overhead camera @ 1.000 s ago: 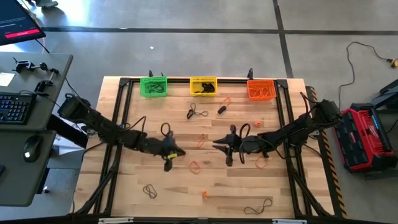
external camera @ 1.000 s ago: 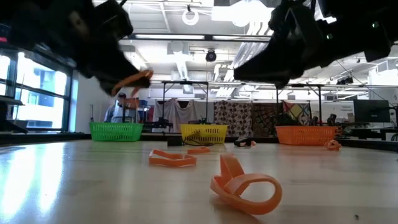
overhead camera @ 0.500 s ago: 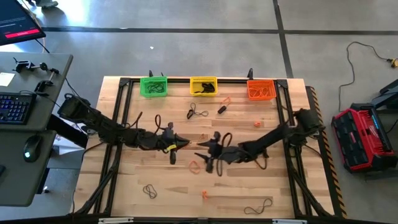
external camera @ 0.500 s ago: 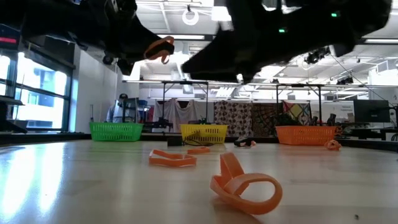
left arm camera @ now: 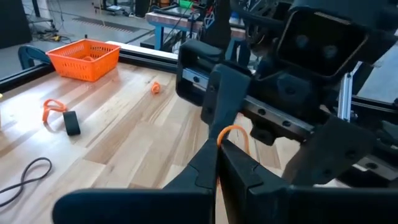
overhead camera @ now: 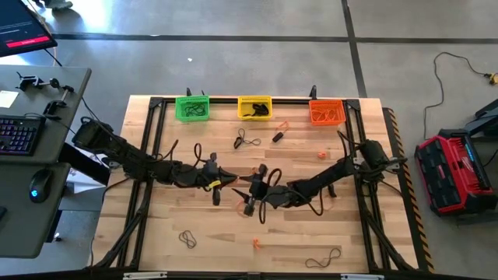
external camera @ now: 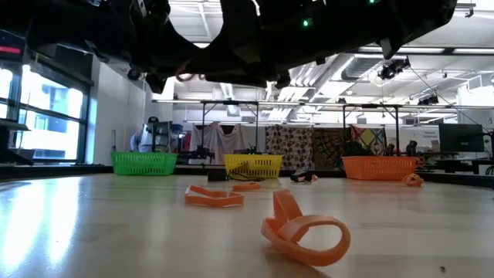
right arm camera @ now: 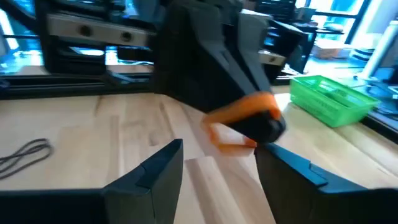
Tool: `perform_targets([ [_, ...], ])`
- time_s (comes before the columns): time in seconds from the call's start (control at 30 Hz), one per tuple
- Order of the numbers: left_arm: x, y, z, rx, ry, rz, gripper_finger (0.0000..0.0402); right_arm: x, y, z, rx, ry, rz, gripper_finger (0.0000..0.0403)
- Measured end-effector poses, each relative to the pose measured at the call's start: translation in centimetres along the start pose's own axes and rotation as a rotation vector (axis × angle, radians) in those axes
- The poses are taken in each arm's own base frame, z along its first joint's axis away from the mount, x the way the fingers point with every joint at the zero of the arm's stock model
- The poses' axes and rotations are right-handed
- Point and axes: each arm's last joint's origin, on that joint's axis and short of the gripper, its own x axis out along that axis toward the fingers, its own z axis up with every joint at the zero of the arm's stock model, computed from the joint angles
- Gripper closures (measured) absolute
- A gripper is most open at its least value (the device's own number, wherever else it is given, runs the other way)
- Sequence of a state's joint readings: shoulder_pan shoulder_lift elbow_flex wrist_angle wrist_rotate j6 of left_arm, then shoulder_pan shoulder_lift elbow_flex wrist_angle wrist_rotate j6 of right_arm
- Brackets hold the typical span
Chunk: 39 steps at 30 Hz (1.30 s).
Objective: Sort rubber bands into baskets
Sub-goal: Put the orange rubber band into the orange bin
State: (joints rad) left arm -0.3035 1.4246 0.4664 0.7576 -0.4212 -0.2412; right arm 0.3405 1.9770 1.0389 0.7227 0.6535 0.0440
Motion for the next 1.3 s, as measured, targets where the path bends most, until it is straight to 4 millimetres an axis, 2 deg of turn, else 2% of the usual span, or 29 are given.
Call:
perform_targets([
  [0.33, 0.0, 0.0, 0.0, 0.007, -0.004, -0.001, 0.0401, 0.5, -0.6, 0.0, 0.068, 0.003, 0.005, 0.0222],
  [0.43, 0.0, 0.0, 0.0, 0.008, -0.004, -0.001, 0.0401, 0.5, -0.7, 0.0, 0.072, 0.007, -0.001, 0.0262],
  [0.57, 0.0, -0.1, 0.0, 0.009, 0.002, -0.024, 0.0402, 0.5, -0.7, -0.1, 0.070, 0.009, -0.012, 0.0361],
  [0.63, 0.0, -0.2, 0.0, 0.010, 0.003, -0.028, 0.0400, 0.5, -0.7, -0.1, 0.062, 0.009, -0.013, 0.0391],
  [0.8, -0.1, -0.4, 0.0, 0.060, -0.001, -0.019, 0.0383, 0.5, -0.7, -0.4, 0.060, 0.047, -0.015, 0.0387],
  [1.03, -0.2, -0.4, -0.1, 0.119, -0.002, 0.015, 0.0330, 0.4, -0.8, -0.8, 0.051, 0.091, -0.021, 0.0399],
  [1.3, -0.2, -0.2, -0.6, 0.143, 0.048, 0.027, 0.0278, -0.8, -1.8, 0.8, 0.038, 0.165, -0.031, 0.0402],
])
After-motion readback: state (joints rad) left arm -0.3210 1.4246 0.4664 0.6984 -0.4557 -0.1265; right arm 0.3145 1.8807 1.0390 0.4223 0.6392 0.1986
